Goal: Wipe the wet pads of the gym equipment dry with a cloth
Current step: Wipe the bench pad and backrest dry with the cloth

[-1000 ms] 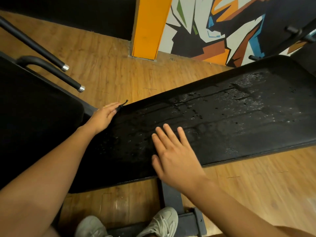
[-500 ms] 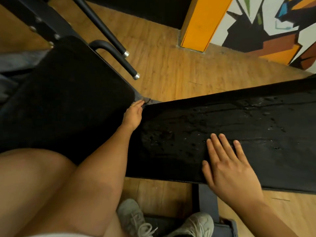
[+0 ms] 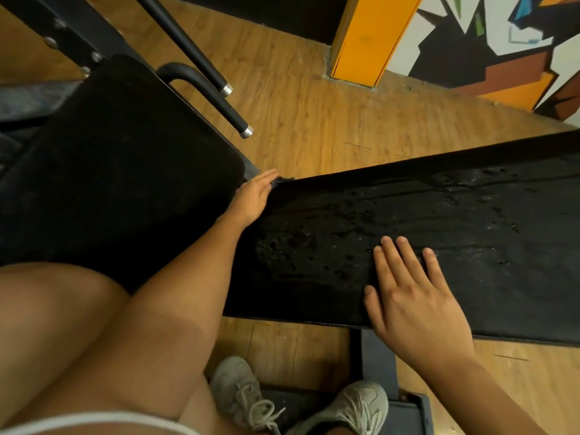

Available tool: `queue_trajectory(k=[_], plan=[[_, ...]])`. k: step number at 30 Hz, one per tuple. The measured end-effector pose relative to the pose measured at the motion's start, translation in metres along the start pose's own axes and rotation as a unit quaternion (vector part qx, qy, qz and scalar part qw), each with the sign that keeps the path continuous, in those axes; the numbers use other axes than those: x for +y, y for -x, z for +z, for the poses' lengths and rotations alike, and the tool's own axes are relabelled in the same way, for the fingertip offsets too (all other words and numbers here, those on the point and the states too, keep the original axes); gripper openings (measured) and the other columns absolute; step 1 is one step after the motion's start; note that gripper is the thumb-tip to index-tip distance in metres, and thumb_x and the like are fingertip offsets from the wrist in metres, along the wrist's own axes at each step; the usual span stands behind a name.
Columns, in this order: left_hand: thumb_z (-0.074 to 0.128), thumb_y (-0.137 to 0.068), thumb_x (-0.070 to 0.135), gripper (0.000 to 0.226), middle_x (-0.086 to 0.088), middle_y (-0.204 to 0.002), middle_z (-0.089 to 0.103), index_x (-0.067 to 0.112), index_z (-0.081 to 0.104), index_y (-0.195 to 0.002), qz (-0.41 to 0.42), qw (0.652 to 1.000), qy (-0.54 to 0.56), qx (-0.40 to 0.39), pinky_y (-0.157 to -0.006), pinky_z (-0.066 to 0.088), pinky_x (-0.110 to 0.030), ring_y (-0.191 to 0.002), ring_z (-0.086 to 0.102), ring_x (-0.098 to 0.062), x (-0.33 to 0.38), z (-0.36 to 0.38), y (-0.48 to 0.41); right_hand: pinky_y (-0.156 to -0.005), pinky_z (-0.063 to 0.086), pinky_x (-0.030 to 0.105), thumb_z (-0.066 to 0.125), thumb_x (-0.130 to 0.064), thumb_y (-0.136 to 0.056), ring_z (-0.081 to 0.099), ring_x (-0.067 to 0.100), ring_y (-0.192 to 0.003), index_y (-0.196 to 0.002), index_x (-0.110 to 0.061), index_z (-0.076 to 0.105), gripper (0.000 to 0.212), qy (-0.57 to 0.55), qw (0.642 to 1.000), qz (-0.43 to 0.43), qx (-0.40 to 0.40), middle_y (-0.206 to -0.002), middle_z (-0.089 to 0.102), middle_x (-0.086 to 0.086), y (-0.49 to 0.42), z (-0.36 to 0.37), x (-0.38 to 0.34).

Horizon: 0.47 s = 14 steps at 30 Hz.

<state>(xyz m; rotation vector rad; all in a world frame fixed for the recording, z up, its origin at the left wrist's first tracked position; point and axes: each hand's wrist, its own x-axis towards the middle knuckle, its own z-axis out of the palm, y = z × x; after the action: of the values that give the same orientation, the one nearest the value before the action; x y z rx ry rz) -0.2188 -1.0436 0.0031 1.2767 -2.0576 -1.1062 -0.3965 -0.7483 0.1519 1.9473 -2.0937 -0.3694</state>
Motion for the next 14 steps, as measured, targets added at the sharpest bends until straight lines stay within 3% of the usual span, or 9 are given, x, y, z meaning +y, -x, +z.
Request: queue_trajectory(k=[2,6,14], plan=[[0.042,-0.107,0.011,0.043,0.001,-0.156,0.044,0.016,0.049,-0.149,-0.061,0.997,0.012,0.036,-0.113,0.022,-0.020,-0.145,0.038,-0.015,-0.018,-0.005,0.004,-0.120,0.025,0.057,0.035,-0.041,-0.100,0.031,0.034,-0.149,-0.148,0.002,0.044,0.065,-0.001,1.000,0.001,-0.003,-0.156,0.039,0.021,0.000,0.000,0.000],[0.041,-0.108,0.020,0.043,-0.003,-0.154,0.048,0.019,0.047,-0.150,-0.162,0.982,0.077,0.065,-0.121,0.029,-0.034,-0.143,0.041,-0.021,-0.032,-0.010,0.010,-0.121,0.024,0.057,0.033,-0.042,-0.100,0.031,0.034,-0.149,-0.148,0.002,0.043,0.066,-0.002,1.000,-0.001,-0.009,-0.156,0.038,0.021,0.000,0.000,-0.001],[0.039,-0.108,0.017,0.044,0.003,-0.159,0.040,0.019,0.045,-0.152,-0.147,0.987,0.065,0.029,-0.120,0.023,-0.031,-0.147,0.034,-0.017,-0.020,-0.013,0.017,-0.121,0.023,0.057,0.032,-0.042,-0.099,0.033,0.035,-0.148,-0.147,0.002,0.045,0.066,-0.008,1.000,0.000,-0.010,-0.155,0.040,0.022,-0.001,-0.004,-0.002]])
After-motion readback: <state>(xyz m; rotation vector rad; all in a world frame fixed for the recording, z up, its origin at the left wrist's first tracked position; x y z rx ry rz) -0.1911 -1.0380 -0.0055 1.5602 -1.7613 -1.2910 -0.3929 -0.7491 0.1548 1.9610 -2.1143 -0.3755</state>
